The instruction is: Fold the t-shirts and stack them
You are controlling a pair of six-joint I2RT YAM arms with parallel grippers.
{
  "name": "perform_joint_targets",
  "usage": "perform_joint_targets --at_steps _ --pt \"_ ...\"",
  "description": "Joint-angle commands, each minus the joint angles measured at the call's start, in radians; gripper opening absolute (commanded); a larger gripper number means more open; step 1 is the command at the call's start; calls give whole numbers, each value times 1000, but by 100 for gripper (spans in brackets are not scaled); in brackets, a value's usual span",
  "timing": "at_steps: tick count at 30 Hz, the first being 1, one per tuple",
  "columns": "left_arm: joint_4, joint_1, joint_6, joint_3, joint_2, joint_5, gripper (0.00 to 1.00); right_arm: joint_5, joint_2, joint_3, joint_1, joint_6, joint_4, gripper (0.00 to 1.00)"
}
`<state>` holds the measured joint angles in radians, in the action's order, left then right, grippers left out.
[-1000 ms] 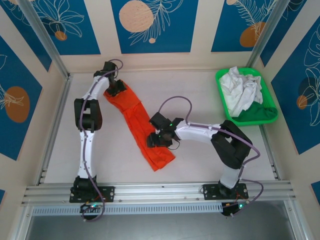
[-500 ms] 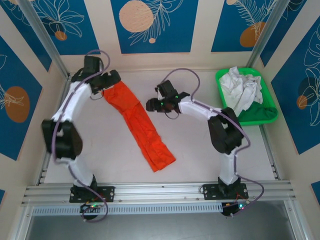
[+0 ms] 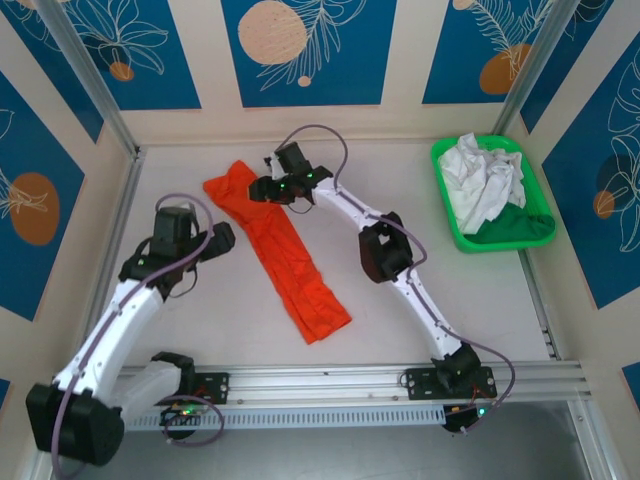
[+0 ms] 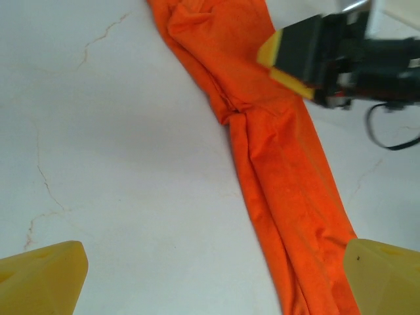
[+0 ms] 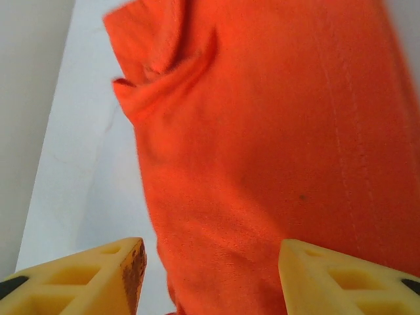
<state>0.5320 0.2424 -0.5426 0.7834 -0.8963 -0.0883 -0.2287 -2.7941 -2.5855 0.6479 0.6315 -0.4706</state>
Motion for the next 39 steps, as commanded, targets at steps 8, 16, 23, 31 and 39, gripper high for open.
perform_joint_targets --at_steps 8,16,23,31,39 --pt "-50 72 11 -21 -73 9 100 259 113 197 -56 115 -65 59" --pt "-134 218 39 -18 -205 24 100 472 350 543 -132 167 24 59" --pt "-218 295 7 -6 -319 96 100 347 524 741 -194 83 165 74" --pt "-287 308 -82 0 -406 217 100 183 876 1137 -255 -138 400 82" --pt "-266 182 -50 16 -441 265 100 298 1272 1531 -192 -481 381 82"
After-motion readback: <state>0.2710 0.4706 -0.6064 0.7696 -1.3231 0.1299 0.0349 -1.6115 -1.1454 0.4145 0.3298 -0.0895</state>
